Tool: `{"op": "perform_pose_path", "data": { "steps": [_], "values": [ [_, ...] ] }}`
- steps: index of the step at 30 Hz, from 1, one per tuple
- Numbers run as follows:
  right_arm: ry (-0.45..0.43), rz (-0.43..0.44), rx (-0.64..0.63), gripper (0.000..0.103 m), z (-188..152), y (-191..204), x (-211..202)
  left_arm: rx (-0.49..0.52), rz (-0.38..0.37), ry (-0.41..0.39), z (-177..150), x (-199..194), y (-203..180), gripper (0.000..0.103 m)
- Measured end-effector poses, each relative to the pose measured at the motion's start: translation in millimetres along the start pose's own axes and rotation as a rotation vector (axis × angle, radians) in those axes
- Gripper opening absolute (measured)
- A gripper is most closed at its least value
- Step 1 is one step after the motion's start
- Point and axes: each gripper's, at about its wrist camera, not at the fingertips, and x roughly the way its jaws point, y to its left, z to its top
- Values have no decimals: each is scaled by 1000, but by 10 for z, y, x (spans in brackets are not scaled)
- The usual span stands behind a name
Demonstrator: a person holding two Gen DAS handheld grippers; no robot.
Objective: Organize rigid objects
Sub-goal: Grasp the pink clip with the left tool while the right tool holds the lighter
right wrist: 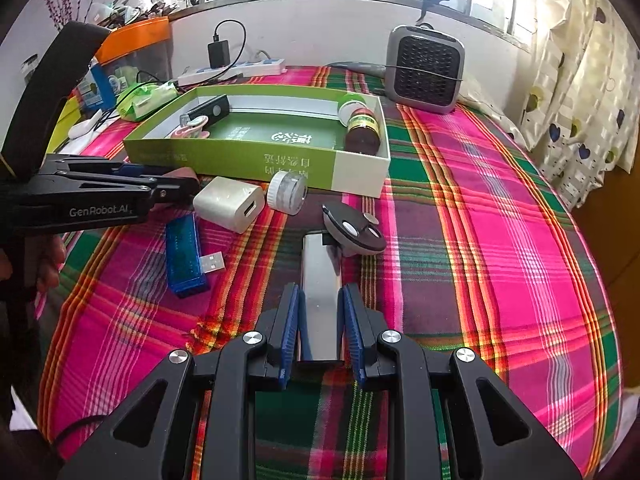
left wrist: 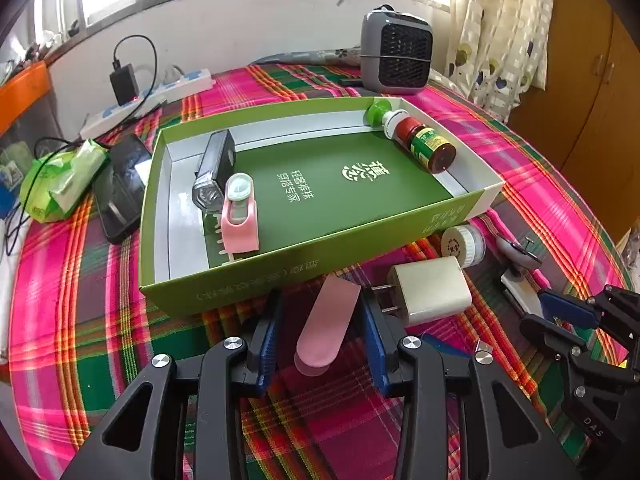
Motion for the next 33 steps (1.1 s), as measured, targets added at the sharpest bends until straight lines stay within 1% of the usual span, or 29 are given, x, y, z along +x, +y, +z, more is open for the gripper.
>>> {"op": "perform_pose_path", "data": {
  "steps": [3,4,6,13,14,33],
  "values": [
    [-2,1,-2,24,3,9,3,-6,3,-4,-3,1,6,35],
    [-3,2,-1,24,0,8,2,-9,7,-5,-4,0,2,34],
    [-4,4,-1,24,-2,7,2,-14,17,-6,-4,-3,13,27],
    [-5,6,0,24,-4,6,-4,-26,19,-5,-9,-8,29,20],
    [-5,6,0,24,-4,4,-4,-25,20,-4,-11,-8,27,17],
    [-5,6,0,24,-2,0,-3,-40,28,-7,-30,-23,34,17]
  ]
}}
